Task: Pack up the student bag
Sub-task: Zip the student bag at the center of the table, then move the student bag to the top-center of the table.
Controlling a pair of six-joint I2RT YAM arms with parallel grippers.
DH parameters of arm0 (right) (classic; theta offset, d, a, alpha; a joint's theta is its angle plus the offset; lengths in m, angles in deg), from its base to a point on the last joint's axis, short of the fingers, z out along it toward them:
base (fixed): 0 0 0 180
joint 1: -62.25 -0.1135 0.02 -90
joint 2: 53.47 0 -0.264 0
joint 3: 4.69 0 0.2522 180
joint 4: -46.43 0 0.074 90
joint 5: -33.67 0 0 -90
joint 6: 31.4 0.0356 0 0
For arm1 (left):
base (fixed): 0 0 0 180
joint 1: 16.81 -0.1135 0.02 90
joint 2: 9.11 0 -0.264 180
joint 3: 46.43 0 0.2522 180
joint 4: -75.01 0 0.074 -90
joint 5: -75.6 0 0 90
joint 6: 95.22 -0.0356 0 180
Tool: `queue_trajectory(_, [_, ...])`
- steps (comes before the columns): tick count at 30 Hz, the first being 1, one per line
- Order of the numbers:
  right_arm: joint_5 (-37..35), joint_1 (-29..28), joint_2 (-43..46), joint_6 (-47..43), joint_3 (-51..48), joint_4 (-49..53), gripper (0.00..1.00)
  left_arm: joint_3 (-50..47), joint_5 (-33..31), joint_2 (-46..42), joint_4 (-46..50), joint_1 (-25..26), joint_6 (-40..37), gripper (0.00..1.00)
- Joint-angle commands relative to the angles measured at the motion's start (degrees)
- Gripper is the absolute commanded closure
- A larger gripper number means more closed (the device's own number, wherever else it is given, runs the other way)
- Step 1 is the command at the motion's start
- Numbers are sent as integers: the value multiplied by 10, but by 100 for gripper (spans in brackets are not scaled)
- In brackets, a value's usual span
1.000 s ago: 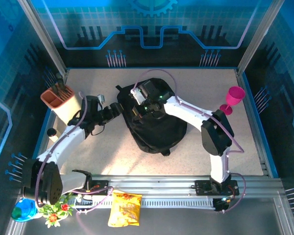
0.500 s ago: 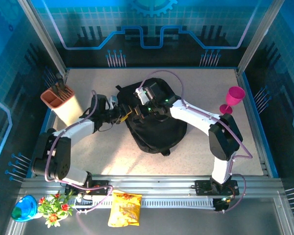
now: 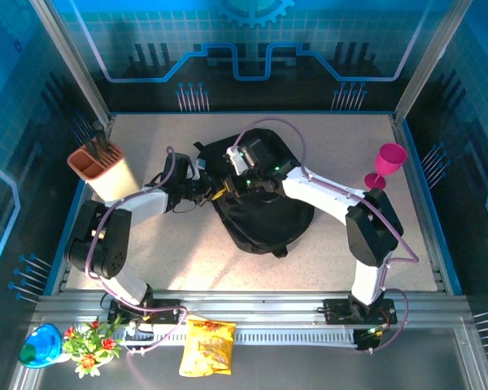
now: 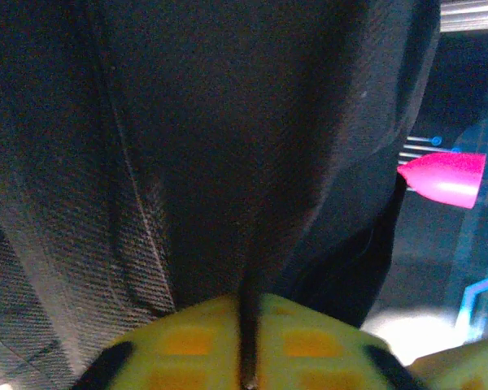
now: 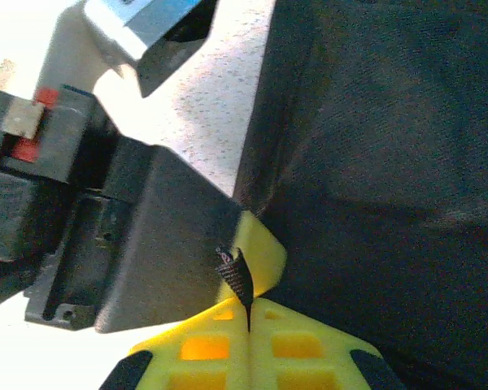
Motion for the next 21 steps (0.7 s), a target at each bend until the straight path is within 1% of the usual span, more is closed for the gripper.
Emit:
queue_trajectory(1, [-70,17,33,22,-21,-2,100,16,-4,0,9,2,-8,99])
queue_trajectory(5, [-195,50,51,54,-55,17,100,5,-17,-16,18,-6,-15,100])
queue_trajectory(8, [-246,91,57,89,-71,34,100,-1,-19,-26,27,-9,-23,100])
queue_trajectory(11, [-278,124,56,111,-74,51,100,-4,-22,-33,37,-11,-29,100])
queue_trajectory(16, [-310,160,42,126,-56,80,100,-5,-22,-40,41,-13,-33,100])
queue_trajectory(18, [-322,166,39,135,-50,90,100,-2,-21,-40,41,-13,-35,100])
queue_trajectory(21, [-320,169,42,133,-48,85,100,15,-23,-32,48,-13,-42,100])
